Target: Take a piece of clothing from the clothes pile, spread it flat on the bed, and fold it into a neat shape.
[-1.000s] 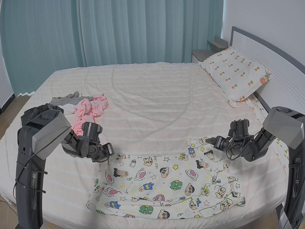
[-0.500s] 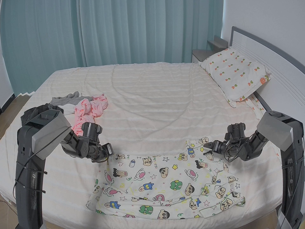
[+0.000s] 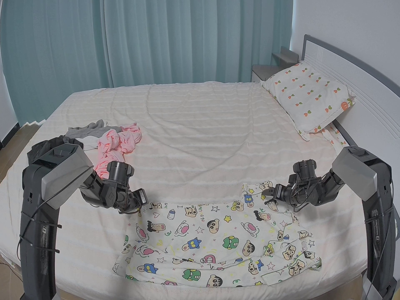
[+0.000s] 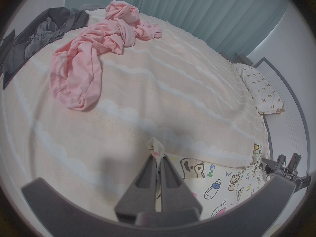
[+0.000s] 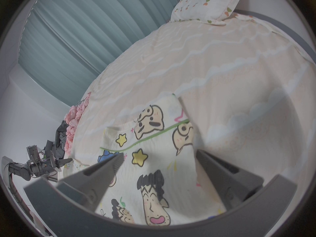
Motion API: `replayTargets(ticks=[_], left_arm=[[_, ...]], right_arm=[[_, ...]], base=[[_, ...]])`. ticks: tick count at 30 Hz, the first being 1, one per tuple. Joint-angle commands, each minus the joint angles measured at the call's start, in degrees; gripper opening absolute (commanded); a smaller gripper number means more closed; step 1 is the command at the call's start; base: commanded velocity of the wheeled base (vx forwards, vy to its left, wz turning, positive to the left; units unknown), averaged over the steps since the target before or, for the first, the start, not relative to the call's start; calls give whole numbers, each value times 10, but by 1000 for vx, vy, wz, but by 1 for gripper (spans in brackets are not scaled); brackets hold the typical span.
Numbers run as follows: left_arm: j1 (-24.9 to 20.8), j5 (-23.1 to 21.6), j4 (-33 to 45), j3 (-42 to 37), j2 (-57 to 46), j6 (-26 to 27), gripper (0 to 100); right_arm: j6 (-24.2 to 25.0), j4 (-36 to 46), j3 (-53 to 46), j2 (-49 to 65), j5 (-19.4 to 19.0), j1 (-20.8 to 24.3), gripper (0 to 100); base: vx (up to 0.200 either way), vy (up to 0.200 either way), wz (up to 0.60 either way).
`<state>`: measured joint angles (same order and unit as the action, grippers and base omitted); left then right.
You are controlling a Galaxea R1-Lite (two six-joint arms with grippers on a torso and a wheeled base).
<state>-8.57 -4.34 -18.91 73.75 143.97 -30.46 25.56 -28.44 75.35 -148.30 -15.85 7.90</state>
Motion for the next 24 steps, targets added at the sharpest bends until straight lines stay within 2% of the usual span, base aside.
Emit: replayTargets(ticks=[1,4,9,11,16,20,24], left_arm=[[0,-1,0,-3,-2,0,0],[-1,3,0,-5,-4,1,0],[-2,37,-4,-5,-8,0,0],[-2,39,-4,-5,-11,0,0],[-9,39,-5,-18,-32,-14,0],[-11,39,-5,-17,-44,-28,0],[-17,46,-6,-14,-53,-46,0]], right_arm=[[0,3,11,-3,-5,1,0],[0,0,14,-6,-6,-2,0],[9,-24,9,2,-18,-11,0],[10,-33,7,5,-21,-11,0],[49,-115,-31,24,-23,-16,0],[55,-163,-49,29,-30,-17,0],[55,-169,-63,44,-36,-25,0]], base=[[0,0,0],[0,0,0],[0,0,0],[0,0,0],[0,0,0],[0,0,0],[0,0,0]])
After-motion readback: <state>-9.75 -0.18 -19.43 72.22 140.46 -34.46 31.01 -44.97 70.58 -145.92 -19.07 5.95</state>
